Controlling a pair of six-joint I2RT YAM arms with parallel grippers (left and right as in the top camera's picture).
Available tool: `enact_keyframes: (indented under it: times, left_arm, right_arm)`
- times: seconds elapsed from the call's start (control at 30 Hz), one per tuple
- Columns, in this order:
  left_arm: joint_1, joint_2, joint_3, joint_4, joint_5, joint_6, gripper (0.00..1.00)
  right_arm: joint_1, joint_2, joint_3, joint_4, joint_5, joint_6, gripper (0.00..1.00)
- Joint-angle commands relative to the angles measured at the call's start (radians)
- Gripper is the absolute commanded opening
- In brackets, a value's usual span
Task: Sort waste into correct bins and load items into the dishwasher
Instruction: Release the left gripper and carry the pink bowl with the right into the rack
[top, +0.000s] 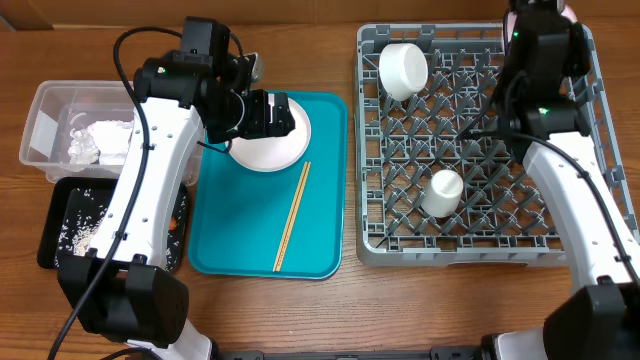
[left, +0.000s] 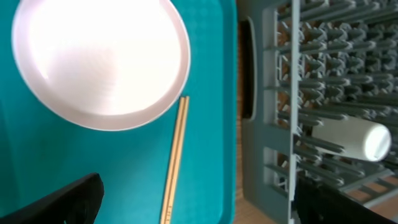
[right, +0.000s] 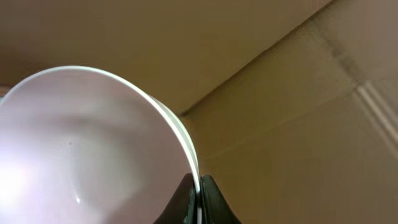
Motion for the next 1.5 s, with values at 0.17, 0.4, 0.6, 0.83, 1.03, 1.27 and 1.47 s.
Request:
enact_keyframes:
  times: [0.17,0.4,0.6,0.83,1.03,1.27,1.47]
  left_arm:
    - [-0.003,-0.022,0.023,-0.003,-0.059,0.012,1.00]
    - [-0.003,-0.022,0.023,-0.003,-0.059,0.012,1.00]
    - [-0.003,-0.022,0.023,-0.003,-0.059,0.012,1.00]
    - [-0.003,-0.022,0.023,-0.003,-0.059,0.012,1.00]
    - [-0.003,-0.022,0.023,-0.003,-0.059,0.012,1.00]
    - [-0.003,-0.022,0.023,-0.003,-0.059,0.012,1.00]
    - [-0.003,-0.022,0.023,-0.003,-0.059,0.012,1.00]
  right_arm:
    - [0.005,0.205,0.003,0.117,0.116,-0.493,0.04]
    - [0.060,0.309,0.003,0.198,0.138,-0.553,0.04]
    - [0.115,0.340,0.003,0.196,0.138,-0.551,0.04]
    - [0.158,0.357,0.003,0.154,0.138,-0.524,0.04]
    - [0.198,0.360,0.003,0.108,0.138,-0.494,0.04]
    - [0.260,0.360,0.003,0.101,0.177,-0.475,0.17]
    - [0.291,0.360,0.003,0.097,0.285,-0.367,0.65]
